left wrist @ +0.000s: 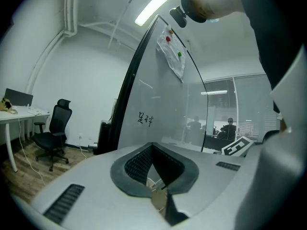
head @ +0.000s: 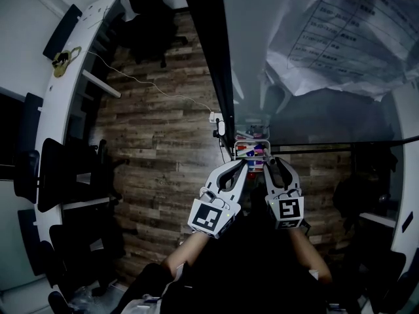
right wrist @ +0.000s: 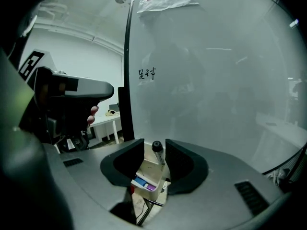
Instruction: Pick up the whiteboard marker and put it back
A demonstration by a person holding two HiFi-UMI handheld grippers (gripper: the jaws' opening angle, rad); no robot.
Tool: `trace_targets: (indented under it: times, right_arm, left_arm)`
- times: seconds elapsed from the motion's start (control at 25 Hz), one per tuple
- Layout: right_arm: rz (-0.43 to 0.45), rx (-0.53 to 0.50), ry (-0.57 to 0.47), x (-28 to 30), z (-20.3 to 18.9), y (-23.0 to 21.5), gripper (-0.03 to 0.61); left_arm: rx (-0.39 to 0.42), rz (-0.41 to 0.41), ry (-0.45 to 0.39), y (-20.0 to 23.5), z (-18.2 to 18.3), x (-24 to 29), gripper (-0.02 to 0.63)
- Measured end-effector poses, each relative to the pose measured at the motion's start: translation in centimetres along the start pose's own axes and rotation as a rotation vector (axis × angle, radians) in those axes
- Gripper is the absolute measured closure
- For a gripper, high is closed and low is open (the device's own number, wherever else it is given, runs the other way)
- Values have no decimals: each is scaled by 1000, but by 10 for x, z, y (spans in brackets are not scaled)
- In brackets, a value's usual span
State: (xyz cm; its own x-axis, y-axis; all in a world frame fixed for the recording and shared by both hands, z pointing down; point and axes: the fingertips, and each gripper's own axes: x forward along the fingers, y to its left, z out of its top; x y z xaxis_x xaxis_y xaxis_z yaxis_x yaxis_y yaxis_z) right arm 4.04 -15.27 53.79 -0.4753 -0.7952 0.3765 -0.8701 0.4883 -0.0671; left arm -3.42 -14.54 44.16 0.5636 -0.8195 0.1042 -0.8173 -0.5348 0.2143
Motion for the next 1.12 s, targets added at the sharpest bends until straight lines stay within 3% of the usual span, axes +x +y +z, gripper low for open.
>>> trace_targets:
  times: [0.2, 0.36, 1.12]
  right_arm:
    - [-4, 0, 0, 7, -2, -2, 453]
    - [-18, -5, -8, 10, -2, -3, 454]
    - [-38, -13, -22, 11, 0, -7, 492]
  left_arm:
    - [15, 4, 36, 4, -5, -1, 606]
    - [-7, 8, 6, 6, -1, 1, 606]
    - [-4, 13, 26, 6, -3, 2, 606]
